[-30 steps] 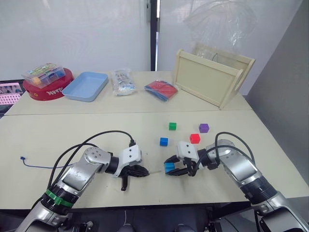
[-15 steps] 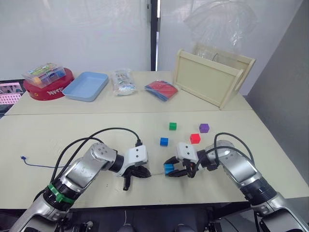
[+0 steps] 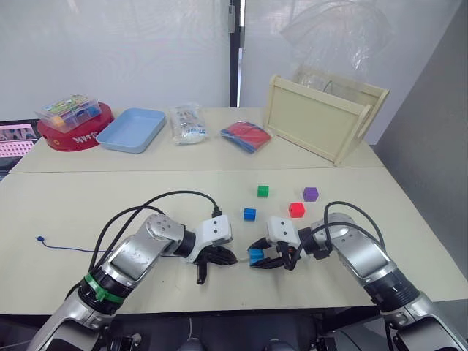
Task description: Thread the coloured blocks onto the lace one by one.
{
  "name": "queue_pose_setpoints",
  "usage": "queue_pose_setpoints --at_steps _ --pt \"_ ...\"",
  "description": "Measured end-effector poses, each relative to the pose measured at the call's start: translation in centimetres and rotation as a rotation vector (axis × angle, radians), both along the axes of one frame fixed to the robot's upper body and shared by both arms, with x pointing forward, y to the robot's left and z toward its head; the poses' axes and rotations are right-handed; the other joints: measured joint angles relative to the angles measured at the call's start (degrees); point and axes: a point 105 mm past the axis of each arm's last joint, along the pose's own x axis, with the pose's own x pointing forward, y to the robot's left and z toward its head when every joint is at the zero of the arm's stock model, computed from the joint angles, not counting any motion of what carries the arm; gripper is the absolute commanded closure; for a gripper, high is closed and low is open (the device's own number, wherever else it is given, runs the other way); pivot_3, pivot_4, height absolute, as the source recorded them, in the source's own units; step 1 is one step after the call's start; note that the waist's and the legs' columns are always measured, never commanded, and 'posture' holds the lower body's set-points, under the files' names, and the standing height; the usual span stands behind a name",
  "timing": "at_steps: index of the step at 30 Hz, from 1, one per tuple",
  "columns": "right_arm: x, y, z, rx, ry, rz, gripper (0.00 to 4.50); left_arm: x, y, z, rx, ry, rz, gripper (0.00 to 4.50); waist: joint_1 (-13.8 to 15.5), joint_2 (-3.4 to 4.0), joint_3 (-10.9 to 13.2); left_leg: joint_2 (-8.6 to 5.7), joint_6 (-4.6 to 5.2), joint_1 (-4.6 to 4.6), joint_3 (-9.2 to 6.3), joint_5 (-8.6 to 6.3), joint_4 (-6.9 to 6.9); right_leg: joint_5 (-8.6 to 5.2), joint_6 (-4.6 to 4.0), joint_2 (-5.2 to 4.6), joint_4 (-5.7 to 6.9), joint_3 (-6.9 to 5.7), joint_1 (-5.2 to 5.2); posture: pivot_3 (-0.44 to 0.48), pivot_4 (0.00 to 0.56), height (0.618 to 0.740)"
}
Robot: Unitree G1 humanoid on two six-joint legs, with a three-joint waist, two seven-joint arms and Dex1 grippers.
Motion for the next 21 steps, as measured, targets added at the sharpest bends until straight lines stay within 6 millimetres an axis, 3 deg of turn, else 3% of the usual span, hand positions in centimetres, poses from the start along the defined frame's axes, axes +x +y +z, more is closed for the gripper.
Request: queue_pose_setpoints --at_steps 6,11,19,21 --pt "-0.1 0.1 0.1 0.000 -0.007 0.000 3.12 0.1 -1.5 0.1 -0.056 -0.010 -0.001 4.50 0.0 0.00 0.0 0.00 0.00 0.01 0.00 0.00 0.00 0.00 0.00 0.00 0.01 0.00 0.00 0.000 0.150 0.740" --pt "0.1 -0.5 -0.4 -0.023 0.004 -0.032 3.12 0.4 -2.2 -1.1 -0.130 0.006 0.028 4.50 0.1 0.00 0.0 -0.01 0.00 0.01 0.00 0.00 0.01 0.00 0.00 -0.01 0.01 0.00 0.00 0.000 0.150 0.740" --pt "0.2 -0.4 -0.3 -0.017 0.002 -0.039 3.12 1.6 -1.4 -0.9 -0.178 -0.010 0.087 1.94 0.0 0.00 0.0 -0.01 0.00 0.01 0.00 0.00 0.03 0.00 0.00 -0.01 0.02 0.00 0.00 0.000 0.150 0.740" --pt "0.0 -0.3 -0.4 -0.016 0.007 -0.033 3.12 1.3 -0.7 -0.5 -0.186 -0.003 0.072 1.94 0.0 0.00 0.0 0.00 0.00 0.02 -0.01 0.00 0.03 0.00 0.00 0.00 0.02 0.00 0.00 0.000 0.150 0.740"
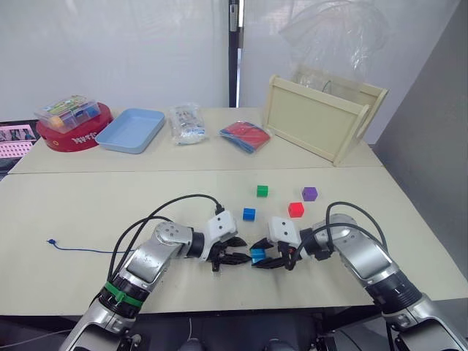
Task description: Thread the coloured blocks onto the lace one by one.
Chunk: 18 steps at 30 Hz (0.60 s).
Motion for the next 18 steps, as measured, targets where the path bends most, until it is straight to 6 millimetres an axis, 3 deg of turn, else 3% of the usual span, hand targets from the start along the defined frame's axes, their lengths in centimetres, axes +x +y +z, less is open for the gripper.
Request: queue_pose_setpoints --at_steps 6,14,15,18 --pt "0.0 0.0 -0.2 0.000 0.004 -0.005 3.12 -1.1 4.3 0.7 0.057 -0.003 -0.013 1.94 -0.2 0.01 0.0 0.02 0.00 0.07 0.00 0.00 -0.05 0.00 0.00 0.00 0.00 0.01 0.02 0.000 0.150 0.740" --pt "0.1 0.1 -0.3 0.004 0.006 -0.006 3.12 -2.0 4.4 -1.3 0.085 -0.023 -0.027 1.94 0.3 0.00 0.0 -0.01 0.00 0.05 0.01 0.00 -0.03 0.00 0.00 -0.02 -0.02 0.01 0.03 0.000 0.150 0.740" --pt "0.1 0.1 -0.3 0.004 0.006 -0.007 3.12 -1.8 4.2 -1.4 0.081 -0.035 -0.024 2.48 0.3 0.00 0.0 -0.01 0.00 0.05 0.01 0.00 -0.03 0.00 0.00 -0.02 -0.02 0.01 0.03 0.000 0.150 0.740" --pt "0.1 0.1 -0.2 0.003 0.006 -0.007 3.12 -1.3 3.8 -1.5 0.070 -0.049 -0.001 3.41 0.4 0.00 0.0 -0.01 0.00 0.06 0.01 0.00 -0.02 0.00 0.00 -0.02 -0.02 0.01 0.05 0.000 0.150 0.740"
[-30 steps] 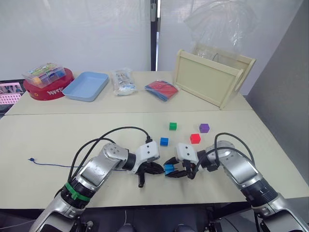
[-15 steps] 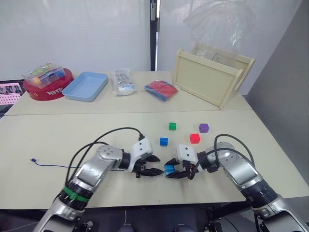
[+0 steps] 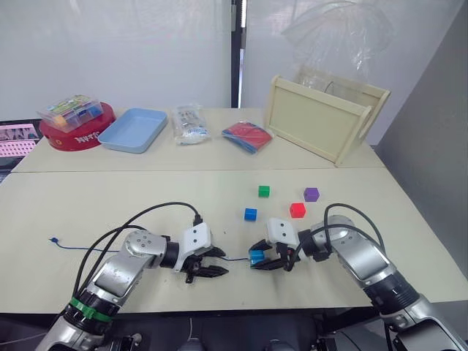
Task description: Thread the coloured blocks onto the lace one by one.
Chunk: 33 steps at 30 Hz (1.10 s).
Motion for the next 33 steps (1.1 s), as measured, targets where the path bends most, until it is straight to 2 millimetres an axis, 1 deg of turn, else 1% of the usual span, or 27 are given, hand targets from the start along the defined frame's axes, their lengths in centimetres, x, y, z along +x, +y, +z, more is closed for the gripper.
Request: queue_pose_setpoints --at_steps 2,4,9,11,16,18,20,24,32,33 --pt "0.1 0.0 0.0 -0.001 0.001 -0.002 3.12 0.2 0.0 0.0 -0.001 -0.013 0.008 4.01 0.0 0.00 0.0 0.00 0.00 0.01 0.00 0.00 0.00 0.00 0.00 0.00 0.00 0.00 0.00 0.000 0.150 0.740" --pt "0.1 0.0 0.0 -0.001 0.001 -0.003 3.12 0.3 -0.1 0.0 -0.003 -0.017 0.011 4.42 0.0 0.00 0.0 0.00 0.00 0.00 0.00 0.00 0.00 0.00 0.00 -0.01 0.00 0.00 0.00 0.000 0.150 0.740" --pt "0.2 -0.1 0.0 -0.001 0.001 -0.004 3.12 0.1 -0.5 -0.1 -0.015 -0.008 -0.003 4.42 0.0 0.00 0.0 0.00 0.00 0.00 0.00 0.00 0.00 0.00 0.00 -0.01 0.00 0.00 0.01 0.000 0.150 0.740" --pt "0.2 -0.1 0.0 -0.001 0.001 -0.004 3.12 0.0 -1.0 -0.2 -0.033 0.008 -0.009 4.42 0.0 0.00 0.0 0.00 0.00 0.00 0.00 0.00 0.00 0.00 0.00 -0.01 0.00 0.00 0.01 0.000 0.150 0.740" --pt "0.1 0.0 0.0 -0.001 0.000 -0.005 3.12 -0.8 -3.2 -0.4 -0.085 0.065 -0.033 4.42 0.0 0.00 0.0 0.00 0.00 -0.01 0.00 0.00 0.01 0.00 0.00 0.00 0.00 0.00 0.01 0.000 0.150 0.740" --pt "0.1 -0.1 0.0 -0.001 0.000 -0.004 3.12 -0.7 -3.7 -0.3 -0.096 0.069 -0.026 4.42 0.1 0.00 0.0 -0.01 0.00 -0.01 0.00 0.00 0.01 0.00 0.00 0.00 0.01 0.00 0.01 0.000 0.150 0.740" --pt "0.1 -0.1 0.0 -0.003 0.000 -0.005 3.12 -0.3 -4.3 0.2 -0.108 0.055 -0.023 4.42 0.1 0.00 0.0 -0.01 0.00 -0.01 0.00 0.00 0.01 0.00 0.00 0.00 0.00 0.00 0.01 0.000 0.150 0.740" --pt "0.1 -0.1 0.1 -0.004 -0.001 -0.005 3.12 0.0 -4.3 0.4 -0.107 0.042 -0.010 4.42 0.0 0.00 0.0 0.00 0.00 0.00 -0.01 0.00 0.01 0.00 0.00 0.00 0.00 0.00 0.01 0.000 0.150 0.740" --pt "0.0 -0.1 0.0 -0.006 0.011 -0.011 3.12 -0.2 -4.1 0.8 -0.111 0.046 -0.018 4.42 0.0 0.00 0.0 0.00 0.00 -0.01 -0.01 0.00 0.01 0.00 0.00 0.00 0.00 0.00 0.01 0.000 0.150 0.740" --pt "0.0 -0.1 0.1 -0.005 0.011 -0.013 2.10 -0.3 -4.1 0.9 -0.115 0.058 -0.021 3.87 0.0 0.00 0.0 0.00 0.00 -0.01 -0.01 0.00 0.01 0.00 0.00 0.00 0.00 0.00 0.01 0.000 0.150 0.740"
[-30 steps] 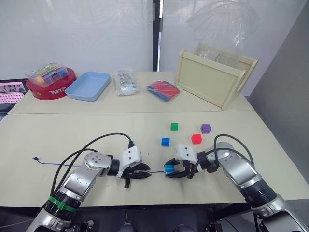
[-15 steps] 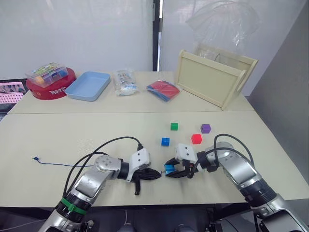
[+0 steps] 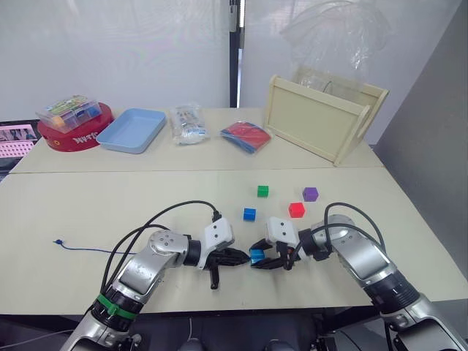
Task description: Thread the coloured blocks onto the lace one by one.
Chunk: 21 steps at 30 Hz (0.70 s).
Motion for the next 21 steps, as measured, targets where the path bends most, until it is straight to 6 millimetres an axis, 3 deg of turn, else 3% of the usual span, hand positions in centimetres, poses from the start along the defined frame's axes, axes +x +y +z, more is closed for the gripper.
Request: queue_pose_setpoints --at_steps 6,12,17,21 --pt "-0.2 -0.3 -0.8 0.001 0.034 -0.037 0.16 0.6 0.6 1.9 -0.014 -0.011 -0.020 2.05 0.0 0.00 0.0 -0.01 0.00 -0.01 0.00 0.00 0.00 0.00 0.00 -0.01 -0.02 0.00 0.00 0.000 0.150 0.740" --pt "-0.4 -0.5 0.0 0.014 0.023 -0.071 0.00 -0.1 1.2 1.6 0.026 0.019 -0.082 0.09 -0.3 0.00 0.0 0.00 0.00 -0.01 -0.01 0.00 -0.01 0.00 0.00 0.01 -0.01 0.00 -0.01 0.000 0.150 0.740" --pt "-0.8 -2.4 0.8 0.017 0.018 -0.130 0.00 0.4 -0.6 1.6 0.010 0.000 -0.107 0.09 1.0 -0.01 0.0 -0.05 0.00 -0.08 0.00 0.00 0.04 0.01 0.01 -0.04 -0.08 0.00 0.00 0.000 0.150 0.740" --pt "-1.4 -3.9 1.5 0.011 0.013 -0.169 0.00 0.7 -1.9 0.0 0.046 -0.015 -0.107 0.09 1.0 -0.03 0.0 -0.04 0.02 -0.08 0.01 -0.01 0.03 0.01 0.01 -0.02 -0.10 0.00 0.00 0.000 0.150 0.740"
